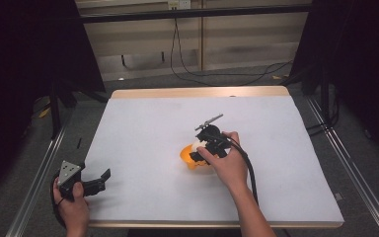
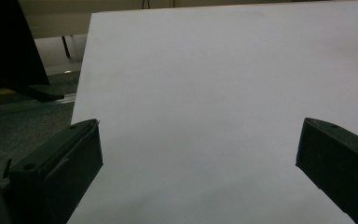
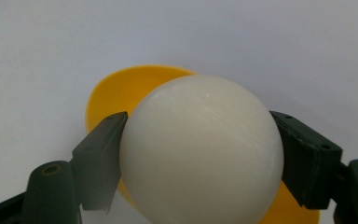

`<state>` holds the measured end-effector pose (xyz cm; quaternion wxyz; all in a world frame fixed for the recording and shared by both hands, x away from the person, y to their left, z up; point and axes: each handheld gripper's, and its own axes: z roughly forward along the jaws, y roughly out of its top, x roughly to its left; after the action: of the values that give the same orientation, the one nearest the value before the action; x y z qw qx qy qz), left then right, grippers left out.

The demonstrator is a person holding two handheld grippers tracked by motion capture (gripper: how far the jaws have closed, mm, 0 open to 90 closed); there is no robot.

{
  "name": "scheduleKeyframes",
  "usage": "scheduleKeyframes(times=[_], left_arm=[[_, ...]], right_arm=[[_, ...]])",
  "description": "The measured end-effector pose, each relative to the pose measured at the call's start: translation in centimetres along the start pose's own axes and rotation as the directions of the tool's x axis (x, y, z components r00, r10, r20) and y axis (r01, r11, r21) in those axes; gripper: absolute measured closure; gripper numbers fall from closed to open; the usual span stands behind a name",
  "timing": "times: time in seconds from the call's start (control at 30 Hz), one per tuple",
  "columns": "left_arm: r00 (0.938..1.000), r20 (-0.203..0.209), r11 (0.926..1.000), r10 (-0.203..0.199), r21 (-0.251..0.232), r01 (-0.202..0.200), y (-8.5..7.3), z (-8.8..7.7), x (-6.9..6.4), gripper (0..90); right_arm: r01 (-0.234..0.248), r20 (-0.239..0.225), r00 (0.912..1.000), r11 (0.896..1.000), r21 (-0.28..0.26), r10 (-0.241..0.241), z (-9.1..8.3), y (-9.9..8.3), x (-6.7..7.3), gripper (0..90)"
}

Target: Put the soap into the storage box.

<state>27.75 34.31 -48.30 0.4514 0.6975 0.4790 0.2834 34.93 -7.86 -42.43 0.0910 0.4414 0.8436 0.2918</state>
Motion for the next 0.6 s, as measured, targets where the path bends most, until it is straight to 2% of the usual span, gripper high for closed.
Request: scheduleKeyframes(times=[0.2,0.3,0.53,0.6], left_arm=[[1.0000,-0.002,1.0000,0.001,0.001,-0.001,0.00,0.01,-0.01,0.1],[1.0000,-0.002,1.0000,0.001,0.002,-0.001,0.01,0.02,-0.02,0.1],[1.0000,0.002,1.0000,-0.005,0.002,0.005,0.00,0.04,-0.06,0.1],[1.0000,0.002,1.0000,-0.004,0.002,0.004,0.00,0.05,-0.07,0.1]], right_arm=[[-0.021,0.006,0.9998,1.000,0.010,0.021,0.20,-0.21,0.01,24.3],[-0.013,0.019,0.9997,1.000,0.011,0.013,0.28,-0.29,-0.01,24.3],[-0.014,0.008,0.9999,1.000,0.007,0.014,0.36,-0.33,-0.07,23.3],[-0.024,-0.005,0.9997,1.000,-0.009,0.024,0.07,-0.28,-0.12,22.5]])
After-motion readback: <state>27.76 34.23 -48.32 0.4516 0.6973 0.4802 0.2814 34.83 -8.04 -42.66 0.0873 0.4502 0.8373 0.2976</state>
